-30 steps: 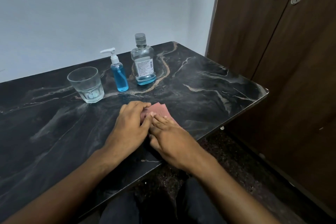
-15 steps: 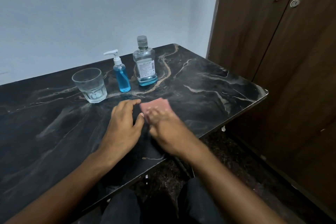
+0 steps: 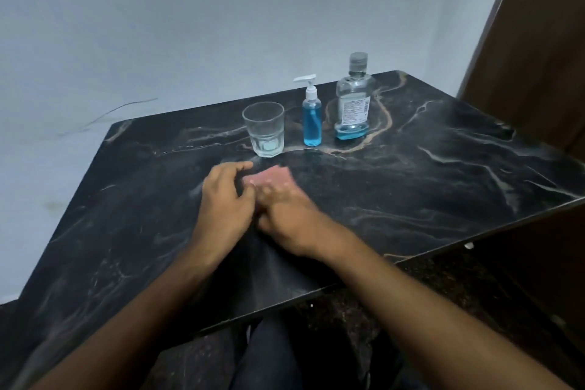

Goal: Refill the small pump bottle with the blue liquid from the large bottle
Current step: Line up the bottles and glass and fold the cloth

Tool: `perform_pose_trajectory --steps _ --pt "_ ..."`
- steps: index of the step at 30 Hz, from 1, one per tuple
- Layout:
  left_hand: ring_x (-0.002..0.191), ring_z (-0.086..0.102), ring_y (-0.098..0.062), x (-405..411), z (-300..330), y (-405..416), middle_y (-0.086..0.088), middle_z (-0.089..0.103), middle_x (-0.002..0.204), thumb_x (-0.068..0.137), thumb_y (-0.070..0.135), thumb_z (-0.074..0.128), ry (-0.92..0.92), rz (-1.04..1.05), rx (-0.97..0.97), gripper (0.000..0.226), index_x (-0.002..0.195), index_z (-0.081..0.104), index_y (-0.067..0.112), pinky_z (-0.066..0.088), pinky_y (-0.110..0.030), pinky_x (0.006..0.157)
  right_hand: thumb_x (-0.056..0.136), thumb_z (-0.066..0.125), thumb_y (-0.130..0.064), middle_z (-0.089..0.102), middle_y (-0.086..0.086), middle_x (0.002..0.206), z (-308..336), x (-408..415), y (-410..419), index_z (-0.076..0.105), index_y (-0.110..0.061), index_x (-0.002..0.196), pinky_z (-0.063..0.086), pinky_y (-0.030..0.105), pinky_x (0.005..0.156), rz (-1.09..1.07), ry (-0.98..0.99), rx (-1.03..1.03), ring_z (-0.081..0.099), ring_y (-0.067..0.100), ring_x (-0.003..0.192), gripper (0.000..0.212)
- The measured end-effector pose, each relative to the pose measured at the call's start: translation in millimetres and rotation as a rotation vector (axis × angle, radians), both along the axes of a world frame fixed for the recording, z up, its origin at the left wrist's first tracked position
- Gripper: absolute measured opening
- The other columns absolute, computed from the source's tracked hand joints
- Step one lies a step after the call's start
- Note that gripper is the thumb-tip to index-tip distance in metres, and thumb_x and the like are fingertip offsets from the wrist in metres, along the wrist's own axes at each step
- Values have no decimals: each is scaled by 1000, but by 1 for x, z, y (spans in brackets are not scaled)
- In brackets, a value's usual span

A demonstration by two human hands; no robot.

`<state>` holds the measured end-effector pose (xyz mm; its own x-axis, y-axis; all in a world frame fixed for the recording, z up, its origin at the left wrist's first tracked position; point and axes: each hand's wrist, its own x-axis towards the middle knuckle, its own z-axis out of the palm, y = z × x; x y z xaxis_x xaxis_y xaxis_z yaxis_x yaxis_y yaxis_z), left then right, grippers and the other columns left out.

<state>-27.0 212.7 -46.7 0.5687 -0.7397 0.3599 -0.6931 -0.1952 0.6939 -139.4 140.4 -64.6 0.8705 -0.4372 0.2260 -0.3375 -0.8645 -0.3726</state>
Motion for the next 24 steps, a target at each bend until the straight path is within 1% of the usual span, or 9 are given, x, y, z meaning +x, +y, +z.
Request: perform_pose_trajectory --steps 2,4,8,10,13,17,19,21,24 --pt "118 54 -10 -2 3 5 -6 59 130 91 -1 62 -11 -22 -72 34 122 69 10 35 2 92 91 60 -9 63 22 132 -4 10 33 65 4 126 19 48 121 219 -79 -50 41 28 140 38" --pt "112 54 -2 -2 3 8 -4 60 128 90 -3 63 3 -39 -100 33 120 70 9 32 9 82 89 59 -6 60 21 137 -8 4 34 66 4 124 10 49 125 275 -45 -71 35 35 145 36" --pt "115 55 -3 2 1 11 5 63 126 91 5 65 24 -43 -26 35 125 69 14 36 -6 101 93 52 -15 24 12 166 -8 -26 -18 29 -8 157 4 33 127 -64 158 48 19 25 154 69" --pt "116 53 -2 5 -2 13 13 60 125 94 12 64 65 -52 23 34 127 68 21 40 -19 105 98 44 -16 14 11 168 -1 -46 -50 18 -7 160 0 31 124 -261 265 6 10 21 156 67" --pt "113 53 -1 5 -5 12 15 59 126 95 15 63 114 -63 47 35 128 67 26 40 -19 98 103 34 -17 9 11 169 11 -50 -62 14 -5 160 2 37 126 -361 352 -49 7 21 156 61" --pt "113 59 -3 4 -6 7 4 64 133 93 9 65 105 -64 -10 36 128 68 18 39 -8 99 100 43 -17 22 15 165 7 -24 6 25 -4 157 1 32 123 -67 189 8 16 24 154 61" --pt "118 58 -2 5 -5 8 1 62 137 94 11 65 108 -61 -49 33 126 69 18 37 -2 95 100 39 -16 50 14 148 10 -21 37 45 -6 146 28 34 117 74 68 187 41 27 142 48" --pt "123 58 -5 11 -3 13 2 58 144 96 17 65 107 -27 -83 31 126 68 22 41 -12 100 102 38 -17 69 12 115 21 -16 39 62 -8 124 47 34 94 7 -169 343 63 27 110 34" --pt "123 52 9 19 1 24 4 54 150 98 23 64 124 13 -148 32 130 66 26 33 -9 105 102 41 -11 76 3 110 35 2 19 74 -15 118 52 32 93 -168 -417 552 69 16 104 36"
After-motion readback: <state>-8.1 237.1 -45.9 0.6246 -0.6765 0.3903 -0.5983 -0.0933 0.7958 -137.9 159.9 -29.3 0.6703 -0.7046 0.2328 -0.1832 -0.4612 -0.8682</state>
